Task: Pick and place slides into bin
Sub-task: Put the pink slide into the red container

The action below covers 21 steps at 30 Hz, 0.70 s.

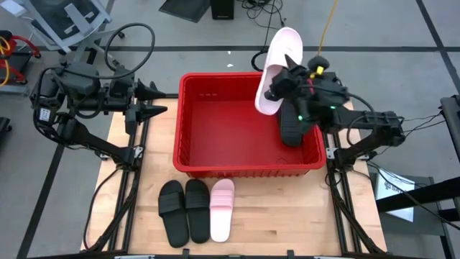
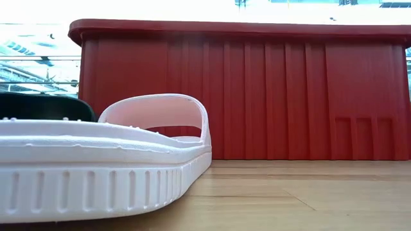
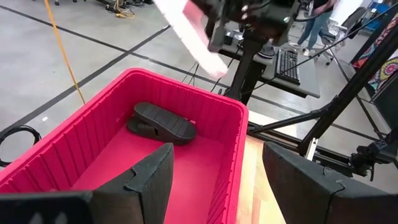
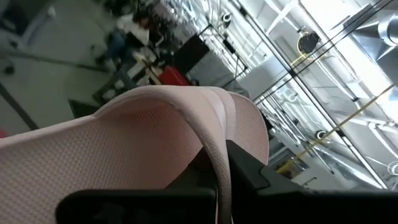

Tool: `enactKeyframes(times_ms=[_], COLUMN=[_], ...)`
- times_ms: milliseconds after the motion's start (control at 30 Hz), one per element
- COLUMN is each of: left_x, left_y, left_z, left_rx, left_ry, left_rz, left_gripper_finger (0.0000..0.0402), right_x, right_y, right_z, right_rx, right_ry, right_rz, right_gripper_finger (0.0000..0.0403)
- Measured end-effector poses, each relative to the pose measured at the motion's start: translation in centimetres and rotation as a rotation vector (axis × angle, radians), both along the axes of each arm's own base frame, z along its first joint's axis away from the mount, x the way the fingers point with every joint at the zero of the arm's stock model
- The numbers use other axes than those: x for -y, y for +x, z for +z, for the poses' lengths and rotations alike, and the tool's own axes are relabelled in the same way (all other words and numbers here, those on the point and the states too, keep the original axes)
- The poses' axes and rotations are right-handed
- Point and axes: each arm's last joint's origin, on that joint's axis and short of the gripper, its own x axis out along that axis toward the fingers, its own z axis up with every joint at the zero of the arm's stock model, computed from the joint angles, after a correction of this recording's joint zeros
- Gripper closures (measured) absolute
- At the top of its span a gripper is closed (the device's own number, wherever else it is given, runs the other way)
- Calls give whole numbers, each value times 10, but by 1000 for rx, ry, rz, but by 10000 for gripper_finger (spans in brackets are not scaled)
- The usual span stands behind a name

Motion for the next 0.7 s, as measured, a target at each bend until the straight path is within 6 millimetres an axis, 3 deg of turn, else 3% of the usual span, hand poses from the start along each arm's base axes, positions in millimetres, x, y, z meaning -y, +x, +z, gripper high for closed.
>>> enactKeyframes(times_ms=[200, 367, 433, 533, 700], left_x=[0, 0, 0, 0, 0], left_y=[0, 0, 0, 0, 0], left_z=[0, 0, 0, 0, 0], left_rx=[1, 0, 0, 0, 0], left_ry=[-2, -2, -2, -2, -4], left_rz=[0, 1, 1, 1, 1], left_gripper_finger=[160, 160, 160, 160, 160], right_x=[18, 24, 28, 44, 68], right_y=[3, 0, -5, -17, -27], right_z=[-17, -28, -31, -39, -68], right_rx=[-28, -65, -61, -33, -181], right_ry=[45, 100, 176, 422, 654], right_rz=[-44, 64, 117, 255, 152], right_gripper_finger=[400, 401, 401, 402, 402])
